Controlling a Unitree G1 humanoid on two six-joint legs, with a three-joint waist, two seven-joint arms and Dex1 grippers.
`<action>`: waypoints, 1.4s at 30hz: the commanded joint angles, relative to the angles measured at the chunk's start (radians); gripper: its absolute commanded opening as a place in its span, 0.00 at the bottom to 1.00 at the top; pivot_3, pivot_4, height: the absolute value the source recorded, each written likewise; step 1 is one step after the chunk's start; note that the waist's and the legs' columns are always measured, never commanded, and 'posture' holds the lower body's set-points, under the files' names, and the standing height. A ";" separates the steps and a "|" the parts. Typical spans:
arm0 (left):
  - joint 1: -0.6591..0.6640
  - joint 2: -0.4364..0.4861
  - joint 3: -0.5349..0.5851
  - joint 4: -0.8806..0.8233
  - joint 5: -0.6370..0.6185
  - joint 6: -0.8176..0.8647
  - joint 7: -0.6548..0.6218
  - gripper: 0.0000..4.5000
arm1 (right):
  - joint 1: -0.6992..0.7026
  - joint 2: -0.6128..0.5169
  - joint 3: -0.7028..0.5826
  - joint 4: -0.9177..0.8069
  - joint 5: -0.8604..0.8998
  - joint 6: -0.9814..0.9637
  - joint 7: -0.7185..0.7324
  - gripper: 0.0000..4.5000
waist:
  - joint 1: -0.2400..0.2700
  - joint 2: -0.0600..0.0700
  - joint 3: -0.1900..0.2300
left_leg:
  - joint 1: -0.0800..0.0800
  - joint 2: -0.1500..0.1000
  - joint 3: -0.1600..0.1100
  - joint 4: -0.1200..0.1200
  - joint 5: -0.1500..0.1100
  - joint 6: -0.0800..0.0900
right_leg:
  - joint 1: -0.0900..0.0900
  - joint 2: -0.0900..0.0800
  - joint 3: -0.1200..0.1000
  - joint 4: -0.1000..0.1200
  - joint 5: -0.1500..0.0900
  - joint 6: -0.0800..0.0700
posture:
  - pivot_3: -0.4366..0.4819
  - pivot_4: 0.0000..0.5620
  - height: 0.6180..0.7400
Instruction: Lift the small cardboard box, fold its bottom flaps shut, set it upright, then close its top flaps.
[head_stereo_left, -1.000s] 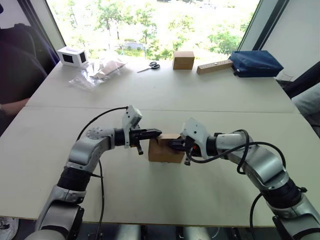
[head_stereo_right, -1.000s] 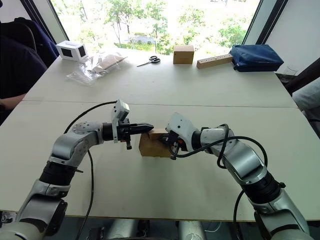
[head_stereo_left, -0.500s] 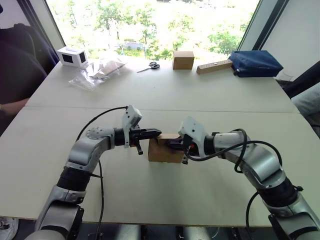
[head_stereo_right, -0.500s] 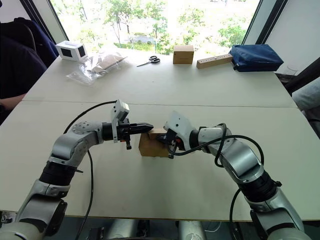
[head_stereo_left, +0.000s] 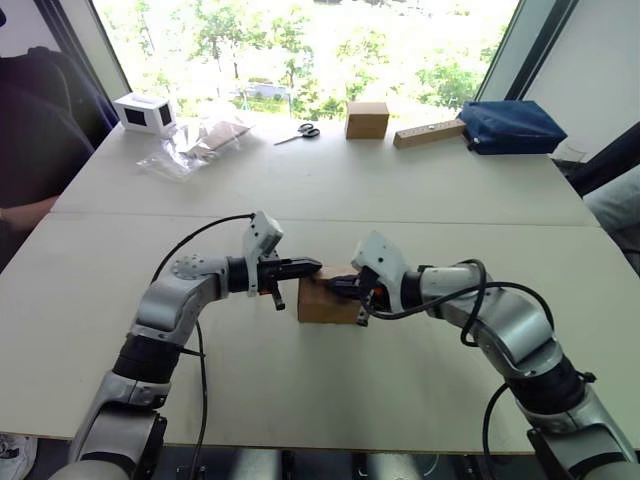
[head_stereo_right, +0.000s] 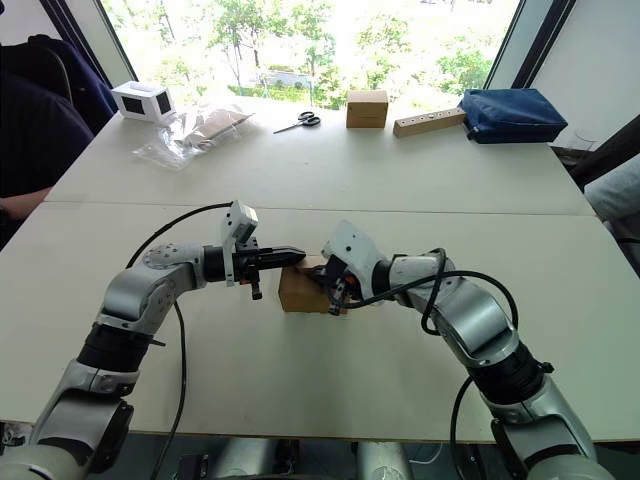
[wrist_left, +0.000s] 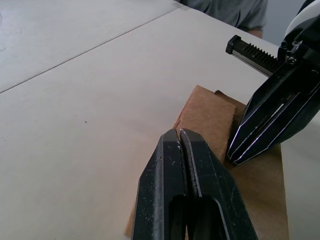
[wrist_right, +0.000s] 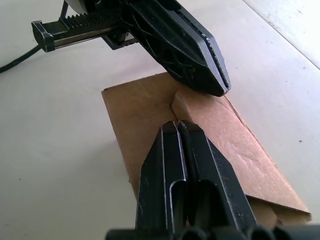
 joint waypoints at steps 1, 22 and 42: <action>0.001 0.008 0.012 -0.018 -0.006 -0.002 -0.008 0.01 | 0.003 0.017 -0.051 -0.070 0.062 0.019 0.012 0.00 | 0.000 0.000 0.000 | 0.000 0.000 0.000 0.000 0.000 0.000 | 0.000 0.000 0.000 0.000 0.000 0.000 | 0.48 0.27 1.00; -0.081 0.031 0.059 -0.152 -0.074 0.053 -0.004 0.01 | 0.031 -0.003 -0.268 -0.007 0.207 0.013 -0.005 0.00 | -0.003 0.000 0.000 | -0.002 -0.001 0.001 -0.014 0.003 -0.004 | -0.004 0.001 -0.001 -0.010 0.003 0.000 | 0.48 0.27 1.00; 0.029 0.073 -0.080 -0.172 0.067 -0.042 -0.018 0.01 | 0.086 -0.010 -0.108 -0.011 0.101 -0.031 -0.024 0.00 | 0.001 0.000 0.000 | -0.002 0.000 0.001 -0.012 0.003 -0.003 | -0.003 0.008 -0.002 -0.010 0.004 0.002 | 0.48 0.27 1.00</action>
